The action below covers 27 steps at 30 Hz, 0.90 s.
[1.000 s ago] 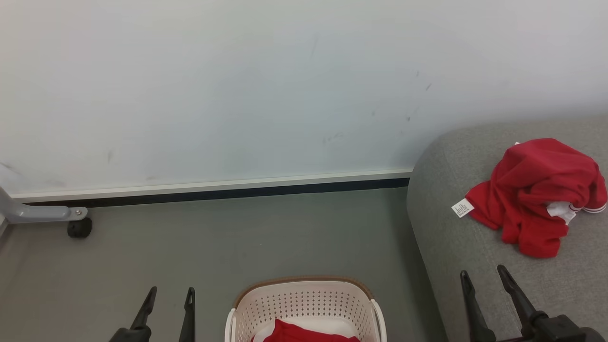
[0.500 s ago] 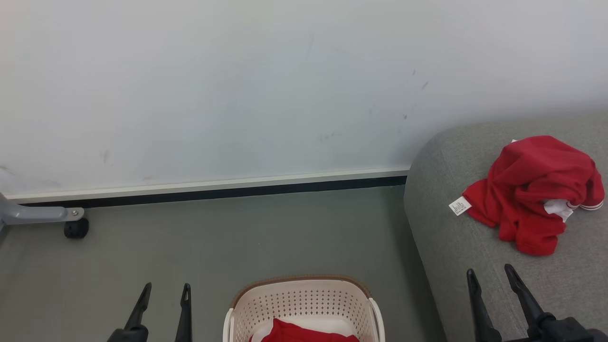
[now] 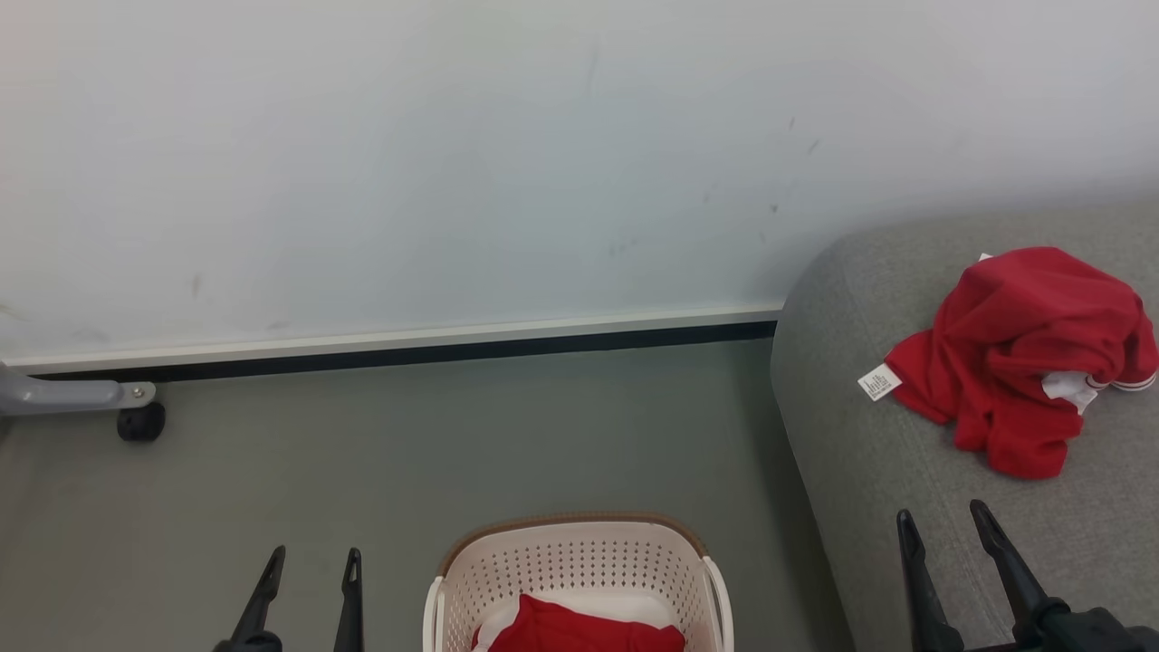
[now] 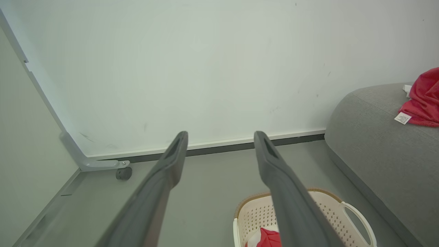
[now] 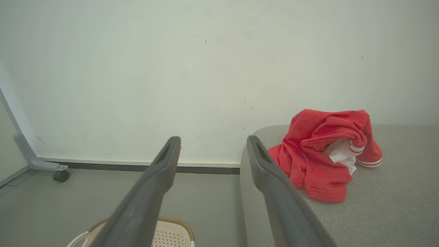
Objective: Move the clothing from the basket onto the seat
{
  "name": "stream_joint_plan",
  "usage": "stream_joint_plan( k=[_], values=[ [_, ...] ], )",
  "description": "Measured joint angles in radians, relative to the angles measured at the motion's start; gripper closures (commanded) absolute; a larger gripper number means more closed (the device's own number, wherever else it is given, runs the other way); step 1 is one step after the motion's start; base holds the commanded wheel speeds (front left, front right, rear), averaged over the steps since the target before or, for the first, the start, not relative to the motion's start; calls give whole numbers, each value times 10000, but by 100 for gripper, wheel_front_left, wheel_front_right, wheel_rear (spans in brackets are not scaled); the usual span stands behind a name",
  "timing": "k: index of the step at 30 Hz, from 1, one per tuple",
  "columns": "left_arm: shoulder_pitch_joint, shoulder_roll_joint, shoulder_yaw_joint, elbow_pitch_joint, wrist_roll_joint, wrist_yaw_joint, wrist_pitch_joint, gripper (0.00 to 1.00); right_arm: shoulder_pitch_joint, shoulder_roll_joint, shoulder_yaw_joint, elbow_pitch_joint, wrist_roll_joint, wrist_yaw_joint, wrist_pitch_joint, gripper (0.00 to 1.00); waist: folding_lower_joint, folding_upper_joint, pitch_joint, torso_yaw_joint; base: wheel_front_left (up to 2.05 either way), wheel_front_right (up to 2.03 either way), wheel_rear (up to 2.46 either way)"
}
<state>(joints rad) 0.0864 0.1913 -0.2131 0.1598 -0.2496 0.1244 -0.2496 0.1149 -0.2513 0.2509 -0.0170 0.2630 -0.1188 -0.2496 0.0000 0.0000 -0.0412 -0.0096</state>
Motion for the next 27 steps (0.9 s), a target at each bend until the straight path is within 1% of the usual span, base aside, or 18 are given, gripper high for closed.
stream_joint_plan(
  k=[8, 13, 15, 17, 19, 27],
  values=[
    [-106, 13, -272, -299, 192, -2, 2, 0, -34, -23, -136, -408, -59, -2, -2, 0, 1, 0, 556, -100, 0, 0, 0],
    [-702, -6, -606, -213, 332, -71, 167, 0, -340, -35, -217, -464, -150, -17, -42, 0, 1, 1, 1106, -191, 0, 0, 0],
    [-913, -31, -755, -88, 412, -115, 276, 0, -566, -65, -253, -497, -173, -46, -42, 0, 2, 0, 1340, -243, 0, 0, 0],
    [-1140, -50, -928, 100, 570, -268, 383, 0, -755, -92, -284, -571, -176, -46, -44, 0, 2, 1, 1581, -307, 0, 0, 0],
    [-1369, -98, -1068, 326, 633, -295, 506, 0, -930, -115, -307, -629, -211, -46, -44, 0, 2, 1, 1824, -385, 0, 0, 0],
    [-2213, -261, -1519, 1503, 830, -552, 1057, 0, -1642, -205, -382, -782, -234, -44, -40, 0, 3, 1, 2801, -826, 0, 0, 0]
  ],
)
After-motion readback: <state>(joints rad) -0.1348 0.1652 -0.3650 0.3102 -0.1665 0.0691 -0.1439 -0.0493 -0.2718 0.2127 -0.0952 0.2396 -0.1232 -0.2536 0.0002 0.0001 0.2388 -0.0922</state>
